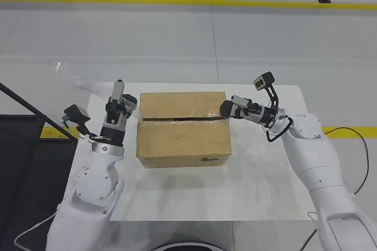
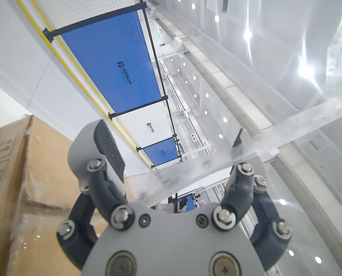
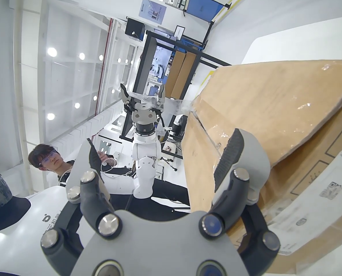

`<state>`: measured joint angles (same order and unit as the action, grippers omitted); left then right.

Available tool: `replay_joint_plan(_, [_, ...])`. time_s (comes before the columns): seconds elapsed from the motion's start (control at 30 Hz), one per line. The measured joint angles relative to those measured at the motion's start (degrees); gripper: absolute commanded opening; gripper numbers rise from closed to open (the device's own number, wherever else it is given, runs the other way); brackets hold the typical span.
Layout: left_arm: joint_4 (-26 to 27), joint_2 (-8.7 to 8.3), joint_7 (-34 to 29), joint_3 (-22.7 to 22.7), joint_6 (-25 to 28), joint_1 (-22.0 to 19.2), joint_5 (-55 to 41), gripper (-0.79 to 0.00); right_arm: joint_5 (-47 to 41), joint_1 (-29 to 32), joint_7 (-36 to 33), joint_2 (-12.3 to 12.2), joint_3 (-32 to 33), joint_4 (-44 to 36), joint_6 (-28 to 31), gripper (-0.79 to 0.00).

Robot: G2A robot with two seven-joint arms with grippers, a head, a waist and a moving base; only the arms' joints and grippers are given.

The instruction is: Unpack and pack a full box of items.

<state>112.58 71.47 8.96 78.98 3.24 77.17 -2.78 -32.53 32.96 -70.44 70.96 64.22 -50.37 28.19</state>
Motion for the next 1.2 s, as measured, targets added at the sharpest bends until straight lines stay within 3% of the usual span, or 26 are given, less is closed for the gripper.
replay_joint_plan(0.37, [-0.6, 0.73, -1.0, -2.3, -1.9, -2.0, 2.0, 0.0, -0.1, 4.8, 5.6, -1.2, 4.2, -5.4, 1.9, 0.0])
replay_joint_plan(0.67, [-2.1, 1.43, -2.4, -5.6, -4.1, -4.3, 4.4, 0.0, -0.7, 9.0, 5.3, -2.7, 8.5, -8.9, 1.4, 0.0])
replay_joint_plan(1.2, [-5.7, 3.13, -3.2, -11.9, -7.0, -9.1, 7.3, 0.0, -2.6, 11.9, 3.2, -3.8, 11.3, -8.4, 2.0, 0.0])
